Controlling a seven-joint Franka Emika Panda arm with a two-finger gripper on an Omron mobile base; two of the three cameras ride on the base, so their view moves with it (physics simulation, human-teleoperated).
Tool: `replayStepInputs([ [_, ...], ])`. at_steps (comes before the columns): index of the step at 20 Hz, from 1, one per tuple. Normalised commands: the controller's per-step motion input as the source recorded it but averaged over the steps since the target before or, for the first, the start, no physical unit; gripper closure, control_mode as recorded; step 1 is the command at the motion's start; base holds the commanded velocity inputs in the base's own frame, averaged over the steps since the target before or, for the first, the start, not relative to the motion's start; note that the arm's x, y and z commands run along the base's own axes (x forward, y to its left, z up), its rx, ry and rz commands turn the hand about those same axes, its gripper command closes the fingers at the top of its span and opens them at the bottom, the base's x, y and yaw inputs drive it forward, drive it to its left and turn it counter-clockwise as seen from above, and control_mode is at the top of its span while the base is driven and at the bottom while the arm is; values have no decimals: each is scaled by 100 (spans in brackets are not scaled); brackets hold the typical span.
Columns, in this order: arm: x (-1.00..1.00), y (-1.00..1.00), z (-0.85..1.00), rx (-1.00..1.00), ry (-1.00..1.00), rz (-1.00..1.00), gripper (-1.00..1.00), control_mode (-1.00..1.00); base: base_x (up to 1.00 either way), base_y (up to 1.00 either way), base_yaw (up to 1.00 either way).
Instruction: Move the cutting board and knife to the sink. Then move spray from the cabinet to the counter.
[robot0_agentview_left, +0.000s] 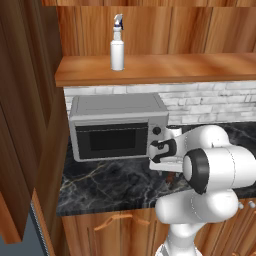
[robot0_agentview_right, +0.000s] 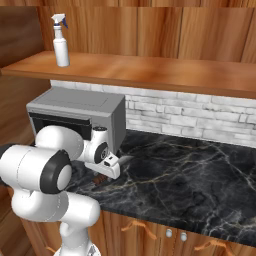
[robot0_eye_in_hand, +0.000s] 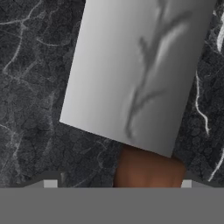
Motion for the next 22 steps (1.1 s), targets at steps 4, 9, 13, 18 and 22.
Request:
replayStepInputs([
  [4, -9, 0, -31, 0, 0, -2, 100, -100, 0, 0, 0],
  [9, -12, 0, -31, 0, 0, -6, 100, -100, 0, 0, 0],
  [13, -6, -1, -20, 0, 0, -7, 100, -100, 0, 0, 0],
  [18, -9, -1, 5, 0, 12, -10, 100, -100, 0, 0, 0],
  [22, -19, -5, 23, 0, 16, -10, 100, -100, 0, 0, 0],
])
